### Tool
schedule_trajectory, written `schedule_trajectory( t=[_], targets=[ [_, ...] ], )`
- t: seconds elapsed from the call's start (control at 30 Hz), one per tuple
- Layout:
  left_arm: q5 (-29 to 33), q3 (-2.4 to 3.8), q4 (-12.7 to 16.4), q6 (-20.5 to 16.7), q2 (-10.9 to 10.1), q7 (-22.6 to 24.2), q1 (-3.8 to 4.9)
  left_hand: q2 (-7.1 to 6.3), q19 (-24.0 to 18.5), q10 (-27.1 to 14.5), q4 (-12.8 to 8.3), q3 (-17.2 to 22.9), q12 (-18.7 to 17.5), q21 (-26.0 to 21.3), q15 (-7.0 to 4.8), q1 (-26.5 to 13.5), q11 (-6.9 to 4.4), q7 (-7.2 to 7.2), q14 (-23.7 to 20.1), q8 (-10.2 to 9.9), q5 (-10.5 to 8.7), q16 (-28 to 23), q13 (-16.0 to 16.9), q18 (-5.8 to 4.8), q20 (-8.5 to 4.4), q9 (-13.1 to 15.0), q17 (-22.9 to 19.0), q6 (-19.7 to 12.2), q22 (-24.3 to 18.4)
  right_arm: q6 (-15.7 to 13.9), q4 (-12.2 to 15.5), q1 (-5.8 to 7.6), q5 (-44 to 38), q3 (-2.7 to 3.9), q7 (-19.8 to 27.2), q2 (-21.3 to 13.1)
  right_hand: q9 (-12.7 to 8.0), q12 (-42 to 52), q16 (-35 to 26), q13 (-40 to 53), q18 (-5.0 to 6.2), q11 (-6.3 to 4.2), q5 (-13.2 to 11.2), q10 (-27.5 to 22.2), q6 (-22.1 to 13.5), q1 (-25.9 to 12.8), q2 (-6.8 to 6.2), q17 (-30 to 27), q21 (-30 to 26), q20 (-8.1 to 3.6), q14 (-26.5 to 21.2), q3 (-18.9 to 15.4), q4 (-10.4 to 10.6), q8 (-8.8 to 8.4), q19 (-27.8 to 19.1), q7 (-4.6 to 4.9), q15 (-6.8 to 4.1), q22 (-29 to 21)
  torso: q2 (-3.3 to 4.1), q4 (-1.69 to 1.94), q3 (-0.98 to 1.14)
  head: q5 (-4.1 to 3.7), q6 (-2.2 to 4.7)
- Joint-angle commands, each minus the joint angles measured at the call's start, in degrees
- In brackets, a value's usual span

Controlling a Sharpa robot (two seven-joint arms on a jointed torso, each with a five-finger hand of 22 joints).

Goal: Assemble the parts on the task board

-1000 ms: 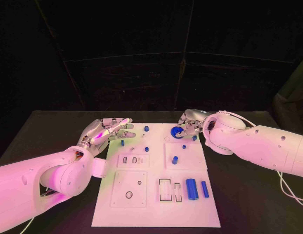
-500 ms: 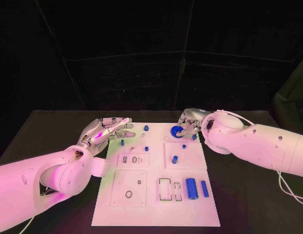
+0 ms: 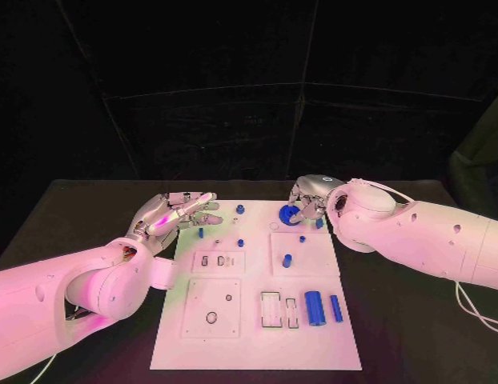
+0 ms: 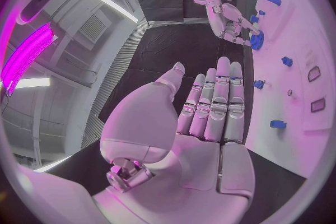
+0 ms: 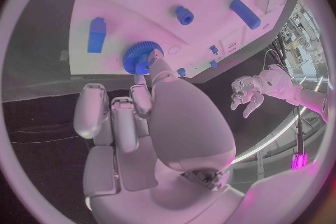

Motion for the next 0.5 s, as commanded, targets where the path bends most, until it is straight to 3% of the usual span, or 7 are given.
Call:
schedule_trajectory(
  t=[0.03, 0.27, 0.5],
  targets=[
    [-0.1, 0.03, 0.1, 0.8, 0.0, 0.1, 0.08, 0.31, -0.2, -0.3, -0.3, -0.1, -0.3, -0.3, -0.07, 0.3, -0.02, 0.12, -0.5, -0.2, 0.01, -0.3, 0.0, 0.80, 0.21, 0.0, 0.1, -0.2, -0.1, -4.5, 1.2, -0.02, -3.2, -0.03, 0.9, 0.0, 0.8, 1.0, 0.4, 1.1, -1.14, -1.37, 2.5, 2.2, 3.6, -1.2, 1.52, 7.4, 0.6, -0.25, 4.4, 0.7, 0.7, 0.65, 0.7, -2.02, -0.46, 0.7, -0.02, 0.05, 0.01, 0.12, 0.05],
    [-0.1, 0.03, 0.1, 0.8, -0.1, 0.1, 0.08, 0.31, -0.2, -0.3, -0.3, -0.1, -0.3, -0.3, -0.07, 0.3, -0.02, 0.12, -0.5, -0.2, 0.01, -0.3, 0.0, 0.80, 0.21, 0.0, 0.1, -0.2, -0.1, -8.2, 3.5, -0.02, -3.2, -0.01, 1.5, 0.6, 0.4, 1.9, 0.6, 2.4, -1.29, -1.27, 3.7, 2.8, 3.5, -3.9, 0.33, 8.0, 0.9, -0.29, 4.5, 1.3, 2.1, -0.36, 1.1, -1.87, -0.42, 1.4, -0.03, 0.10, -0.07, 0.22, 0.18],
    [-0.1, 0.03, 0.1, 0.8, -0.1, 0.1, 0.08, 0.31, -0.2, -0.3, -0.3, -0.1, -0.3, -0.3, -0.07, 0.3, -0.02, 0.12, -0.5, -0.2, 0.01, -0.3, 0.0, 0.80, 0.21, 0.0, 0.1, -0.2, -0.1, -9.6, 3.1, -0.01, -3.7, 0.03, 1.4, 4.0, 0.1, 2.1, 0.7, 2.8, -1.33, -1.04, 3.9, 2.9, 2.9, -4.9, -0.35, 8.1, 1.0, -0.19, 4.6, 1.9, 2.6, -1.27, 1.2, -1.58, -0.26, 1.7, 0.02, 0.16, -0.08, 0.32, 0.21]
  ],
)
